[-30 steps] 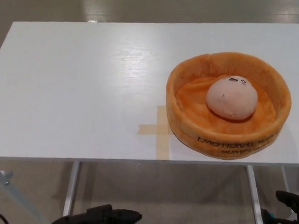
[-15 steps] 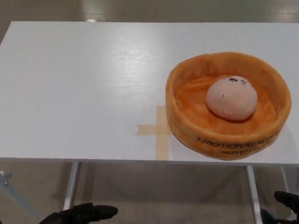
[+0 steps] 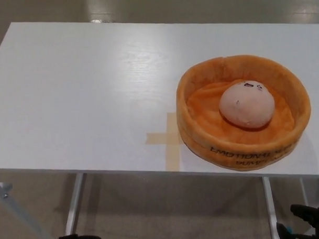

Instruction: Use the left hand to pick up the pink round toy on the left and place it inside the orange plate on the desk.

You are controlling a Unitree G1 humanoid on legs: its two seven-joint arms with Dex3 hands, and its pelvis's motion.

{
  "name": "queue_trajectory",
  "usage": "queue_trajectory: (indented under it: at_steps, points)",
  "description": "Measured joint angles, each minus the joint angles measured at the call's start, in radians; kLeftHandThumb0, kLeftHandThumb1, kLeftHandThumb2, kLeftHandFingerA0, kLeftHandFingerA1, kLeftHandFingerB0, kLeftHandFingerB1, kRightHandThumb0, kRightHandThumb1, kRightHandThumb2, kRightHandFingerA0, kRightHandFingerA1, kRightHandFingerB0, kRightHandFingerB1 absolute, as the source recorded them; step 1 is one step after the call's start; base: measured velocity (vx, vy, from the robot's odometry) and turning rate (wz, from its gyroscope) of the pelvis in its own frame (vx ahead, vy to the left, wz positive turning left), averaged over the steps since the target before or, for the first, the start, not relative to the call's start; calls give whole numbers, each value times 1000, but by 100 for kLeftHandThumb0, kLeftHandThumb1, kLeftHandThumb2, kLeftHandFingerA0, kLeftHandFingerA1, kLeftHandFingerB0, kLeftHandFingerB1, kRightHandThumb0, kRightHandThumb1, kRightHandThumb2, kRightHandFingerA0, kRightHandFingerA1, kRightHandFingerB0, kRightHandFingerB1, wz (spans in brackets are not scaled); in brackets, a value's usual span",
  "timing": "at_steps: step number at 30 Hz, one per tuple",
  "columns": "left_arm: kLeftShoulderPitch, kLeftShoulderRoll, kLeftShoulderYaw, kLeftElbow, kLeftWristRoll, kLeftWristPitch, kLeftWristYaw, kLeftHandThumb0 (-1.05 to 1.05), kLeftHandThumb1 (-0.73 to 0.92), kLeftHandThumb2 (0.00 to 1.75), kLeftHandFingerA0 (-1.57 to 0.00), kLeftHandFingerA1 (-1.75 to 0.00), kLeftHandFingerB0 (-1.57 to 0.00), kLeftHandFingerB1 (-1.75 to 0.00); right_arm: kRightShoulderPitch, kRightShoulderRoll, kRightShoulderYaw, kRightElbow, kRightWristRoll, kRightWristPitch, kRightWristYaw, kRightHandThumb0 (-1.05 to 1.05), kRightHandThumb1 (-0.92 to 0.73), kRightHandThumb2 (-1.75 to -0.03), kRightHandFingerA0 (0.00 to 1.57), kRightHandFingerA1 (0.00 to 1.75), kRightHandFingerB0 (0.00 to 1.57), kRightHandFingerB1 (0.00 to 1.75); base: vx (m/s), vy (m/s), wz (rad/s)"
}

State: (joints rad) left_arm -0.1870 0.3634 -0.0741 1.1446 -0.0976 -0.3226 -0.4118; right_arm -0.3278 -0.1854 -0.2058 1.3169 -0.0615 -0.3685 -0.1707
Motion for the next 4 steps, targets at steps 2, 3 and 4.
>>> queue_trajectory:
  at_steps: [2,3,4]
  points:
    - [-11,-8,1,47,16,-16,48,-68,51,63,-59,-43,-54,-41,0,0,2,2,0,2,3,-37,-42,-78,43,105,20,88,0,0,0]
    - [-13,-11,2,59,20,-22,62,-68,51,63,-59,-43,-54,-41,1,0,2,3,0,2,4,-37,-42,-78,43,105,20,88,0,0,0]
    - [-16,-14,3,71,25,-29,76,-68,51,63,-59,-43,-54,-41,1,0,3,3,0,3,5,-37,-42,-78,43,105,20,88,0,0,0]
